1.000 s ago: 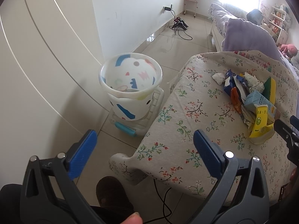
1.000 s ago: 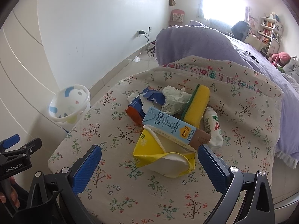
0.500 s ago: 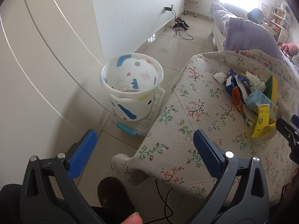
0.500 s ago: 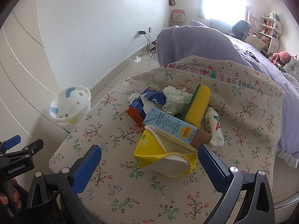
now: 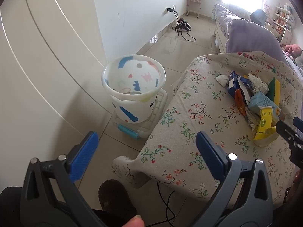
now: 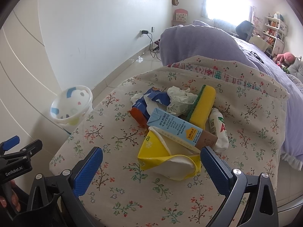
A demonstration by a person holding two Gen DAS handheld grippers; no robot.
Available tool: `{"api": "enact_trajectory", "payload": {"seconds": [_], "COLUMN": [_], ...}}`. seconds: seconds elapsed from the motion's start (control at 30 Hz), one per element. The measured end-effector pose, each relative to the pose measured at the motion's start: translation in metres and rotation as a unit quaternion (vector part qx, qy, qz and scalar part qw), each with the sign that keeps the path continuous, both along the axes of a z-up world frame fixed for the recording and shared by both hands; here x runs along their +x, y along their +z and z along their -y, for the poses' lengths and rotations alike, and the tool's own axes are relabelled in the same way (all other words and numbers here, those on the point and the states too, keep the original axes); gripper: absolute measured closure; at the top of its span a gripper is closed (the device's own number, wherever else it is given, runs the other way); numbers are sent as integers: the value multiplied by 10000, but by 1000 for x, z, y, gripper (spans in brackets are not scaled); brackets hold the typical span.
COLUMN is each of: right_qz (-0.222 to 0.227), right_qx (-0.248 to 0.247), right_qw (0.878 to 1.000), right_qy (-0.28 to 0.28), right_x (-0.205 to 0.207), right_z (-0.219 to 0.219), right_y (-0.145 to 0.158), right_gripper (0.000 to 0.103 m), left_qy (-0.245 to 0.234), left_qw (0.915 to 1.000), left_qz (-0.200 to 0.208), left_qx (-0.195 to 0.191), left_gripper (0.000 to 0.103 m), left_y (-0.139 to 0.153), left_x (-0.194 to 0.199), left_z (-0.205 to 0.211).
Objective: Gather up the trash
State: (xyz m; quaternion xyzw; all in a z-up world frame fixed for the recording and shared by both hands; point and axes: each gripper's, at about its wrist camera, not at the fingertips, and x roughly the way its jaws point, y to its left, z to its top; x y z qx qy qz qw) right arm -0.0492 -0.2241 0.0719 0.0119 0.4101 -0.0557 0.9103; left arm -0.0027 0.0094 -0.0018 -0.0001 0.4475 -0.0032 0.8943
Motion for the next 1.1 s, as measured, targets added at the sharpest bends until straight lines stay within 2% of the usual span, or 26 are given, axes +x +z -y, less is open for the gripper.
{"api": "enact_trajectory", "payload": {"seconds": [1.1], "right_qz": [-20], "right_qx": [11], "right_qw": [10000], "right_qy": [-6], "right_x": [2], "right_z": [1], "right_y": [-3], "right_gripper": [0], "left_qy": [1], "left_qw": [10000], "left_qz": [52], "left_qx": [42], "left_gripper": [1], "left_y": [4], "left_x": [-2], "left_z": [0]}}
